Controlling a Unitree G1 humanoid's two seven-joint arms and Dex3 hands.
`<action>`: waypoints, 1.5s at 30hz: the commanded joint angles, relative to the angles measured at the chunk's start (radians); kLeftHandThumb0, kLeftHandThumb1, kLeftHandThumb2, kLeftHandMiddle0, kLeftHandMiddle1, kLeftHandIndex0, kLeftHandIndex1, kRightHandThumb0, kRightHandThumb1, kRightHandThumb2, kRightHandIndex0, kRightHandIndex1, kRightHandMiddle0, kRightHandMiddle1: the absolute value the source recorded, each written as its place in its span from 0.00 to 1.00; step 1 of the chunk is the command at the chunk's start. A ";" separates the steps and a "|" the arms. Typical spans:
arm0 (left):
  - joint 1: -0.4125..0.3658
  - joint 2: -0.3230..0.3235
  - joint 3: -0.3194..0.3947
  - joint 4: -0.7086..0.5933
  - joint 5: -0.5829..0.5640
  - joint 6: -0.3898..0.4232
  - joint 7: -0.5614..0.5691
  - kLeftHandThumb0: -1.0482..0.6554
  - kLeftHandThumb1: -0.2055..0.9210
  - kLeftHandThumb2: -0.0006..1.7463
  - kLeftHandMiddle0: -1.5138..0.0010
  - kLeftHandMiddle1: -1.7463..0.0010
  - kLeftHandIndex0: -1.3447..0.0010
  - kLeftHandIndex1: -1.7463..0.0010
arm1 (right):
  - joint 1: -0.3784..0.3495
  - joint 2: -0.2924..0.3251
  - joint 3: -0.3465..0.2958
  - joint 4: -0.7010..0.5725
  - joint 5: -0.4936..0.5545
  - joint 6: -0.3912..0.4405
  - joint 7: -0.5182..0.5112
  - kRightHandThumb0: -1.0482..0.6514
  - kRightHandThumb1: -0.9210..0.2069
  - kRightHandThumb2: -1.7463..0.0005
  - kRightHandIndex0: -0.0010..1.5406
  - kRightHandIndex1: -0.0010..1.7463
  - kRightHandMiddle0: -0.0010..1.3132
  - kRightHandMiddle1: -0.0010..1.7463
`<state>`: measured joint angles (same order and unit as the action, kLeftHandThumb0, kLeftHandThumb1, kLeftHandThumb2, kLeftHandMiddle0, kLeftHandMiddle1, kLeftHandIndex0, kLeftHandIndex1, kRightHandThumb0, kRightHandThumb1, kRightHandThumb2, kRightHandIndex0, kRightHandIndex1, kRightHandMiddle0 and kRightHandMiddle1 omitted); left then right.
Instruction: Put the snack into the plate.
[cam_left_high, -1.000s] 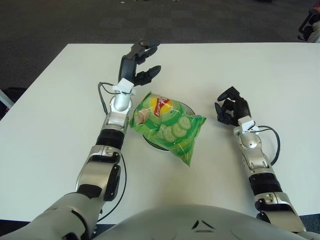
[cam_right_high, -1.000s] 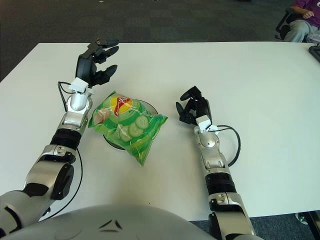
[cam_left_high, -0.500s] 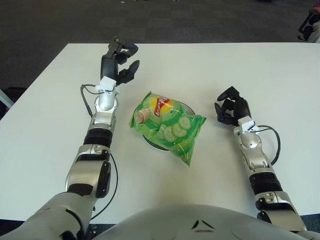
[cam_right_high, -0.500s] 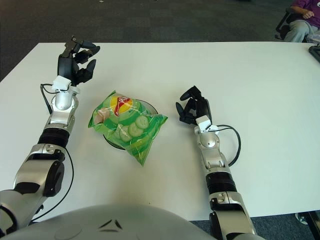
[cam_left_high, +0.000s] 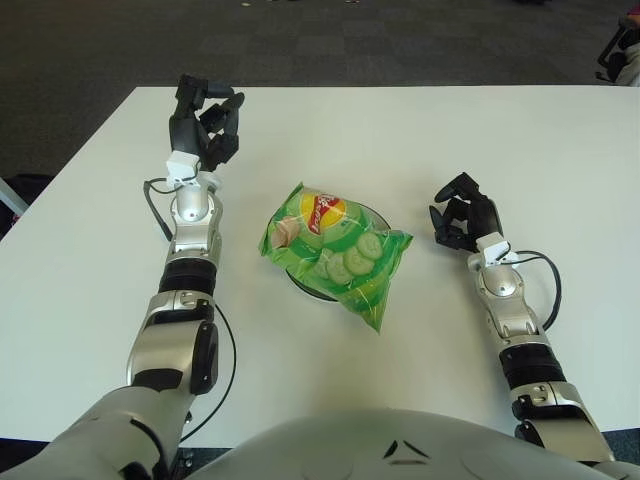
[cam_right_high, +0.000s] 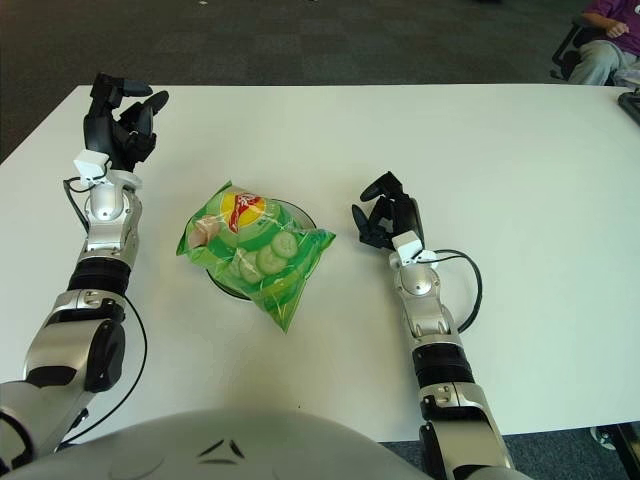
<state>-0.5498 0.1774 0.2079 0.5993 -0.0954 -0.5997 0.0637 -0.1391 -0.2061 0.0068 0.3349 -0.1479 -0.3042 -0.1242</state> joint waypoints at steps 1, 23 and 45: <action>0.035 -0.025 0.014 -0.008 -0.072 0.074 -0.053 0.41 1.00 0.24 0.47 0.59 0.78 0.07 | 0.049 -0.004 0.012 0.061 -0.027 0.043 0.014 0.38 0.27 0.47 0.56 1.00 0.30 1.00; 0.188 -0.106 -0.068 -0.065 -0.089 0.238 -0.219 0.41 1.00 0.24 0.54 0.21 0.77 0.06 | 0.052 0.036 -0.040 0.052 0.026 0.018 -0.015 0.38 0.25 0.49 0.56 1.00 0.29 1.00; 0.245 -0.117 -0.096 -0.184 -0.046 0.422 -0.188 0.41 1.00 0.24 0.55 0.13 0.77 0.06 | 0.062 0.044 -0.063 0.019 0.031 0.036 0.006 0.39 0.25 0.49 0.57 1.00 0.29 1.00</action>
<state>-0.3059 0.0647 0.1144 0.4321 -0.1485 -0.1909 -0.1413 -0.1314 -0.1753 -0.0557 0.3195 -0.1265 -0.2984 -0.1282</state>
